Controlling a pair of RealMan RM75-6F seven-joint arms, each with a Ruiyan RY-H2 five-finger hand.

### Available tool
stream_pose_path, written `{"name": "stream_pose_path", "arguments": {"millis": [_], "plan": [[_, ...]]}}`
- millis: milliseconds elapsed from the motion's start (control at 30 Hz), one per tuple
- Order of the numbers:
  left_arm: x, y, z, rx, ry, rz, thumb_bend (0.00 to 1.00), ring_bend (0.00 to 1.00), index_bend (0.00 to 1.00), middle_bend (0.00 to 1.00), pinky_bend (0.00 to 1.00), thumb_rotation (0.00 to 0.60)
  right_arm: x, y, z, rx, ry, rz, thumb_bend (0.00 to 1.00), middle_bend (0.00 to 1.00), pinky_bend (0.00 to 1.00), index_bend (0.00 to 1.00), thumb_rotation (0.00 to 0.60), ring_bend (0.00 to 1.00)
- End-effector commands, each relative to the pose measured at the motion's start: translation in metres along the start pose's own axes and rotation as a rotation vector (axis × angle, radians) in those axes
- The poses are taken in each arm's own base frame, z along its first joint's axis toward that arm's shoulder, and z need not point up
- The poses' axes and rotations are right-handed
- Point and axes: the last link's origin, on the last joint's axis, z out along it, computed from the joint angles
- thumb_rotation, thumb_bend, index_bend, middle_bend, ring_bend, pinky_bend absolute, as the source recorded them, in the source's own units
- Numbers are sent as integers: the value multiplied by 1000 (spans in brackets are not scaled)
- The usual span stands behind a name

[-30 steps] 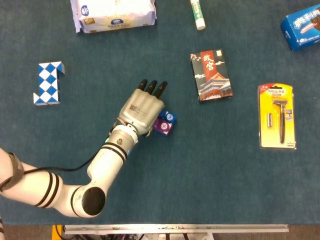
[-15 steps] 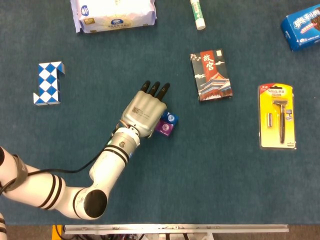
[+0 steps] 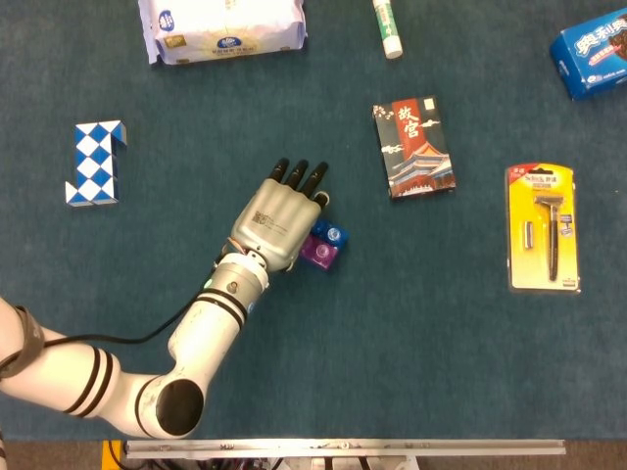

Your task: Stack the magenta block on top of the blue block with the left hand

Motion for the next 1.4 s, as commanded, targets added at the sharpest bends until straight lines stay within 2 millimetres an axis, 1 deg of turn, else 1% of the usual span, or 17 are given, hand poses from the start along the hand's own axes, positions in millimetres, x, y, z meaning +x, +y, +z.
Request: {"name": "stream_pose_path", "arguments": {"millis": [33,167,267,467,667,700,767,900,1000,1100,1200,1400], "plan": [[2,-2,-2,8,6,-2,294,0,147,0,74,600,-1,0,0,0,-2,-2,0,80,272,0,600,0],[5,-11,-9,31,17,3,293,0,146,0,74,600,-1,-1,0,2,-4,-3,0,80,272,0,600,0],[5,-26,-20,72,26,18,294,0,146,0,74,600,-1,-1,0,1,-3,-3,0,80,272,0,600,0],[2,-63,-52,171,55,41,294,0,146,0,74,600,-1,0,0,-4,0,-7,0,80,272,0,600,0],[-6,-99,-86,240,159,50,294,0,150,0,74,600,-3,-2,0,-8,-3,-18,0,80,272,0,600,0],[-9,-107,-94,261,185,53,294,0,153,0,74,600,-3,-1,0,-10,-3,-21,0,80,272,0,600,0],[-15,-117,-107,286,221,58,294,0,166,0,74,600,-3,-1,1,-14,-4,-25,0,80,272,0,600,0],[-31,-135,-134,329,267,59,294,0,181,0,74,600,-6,-2,1,-21,-4,-39,0,80,272,0,600,0],[-41,-146,-150,349,286,55,294,0,193,0,74,600,-7,-4,1,-20,-3,-47,0,82,272,0,600,0],[-48,-154,-162,357,297,36,294,0,195,0,74,600,-9,-6,0,-17,-4,-55,0,85,272,0,600,0],[-60,-168,-177,349,305,7,294,0,199,0,74,600,-11,-8,0,-14,-9,-65,0,85,272,0,600,0],[-78,-191,-195,367,383,-20,294,0,229,6,74,600,-14,-10,0,-9,-14,-76,0,85,272,0,600,0]]}}
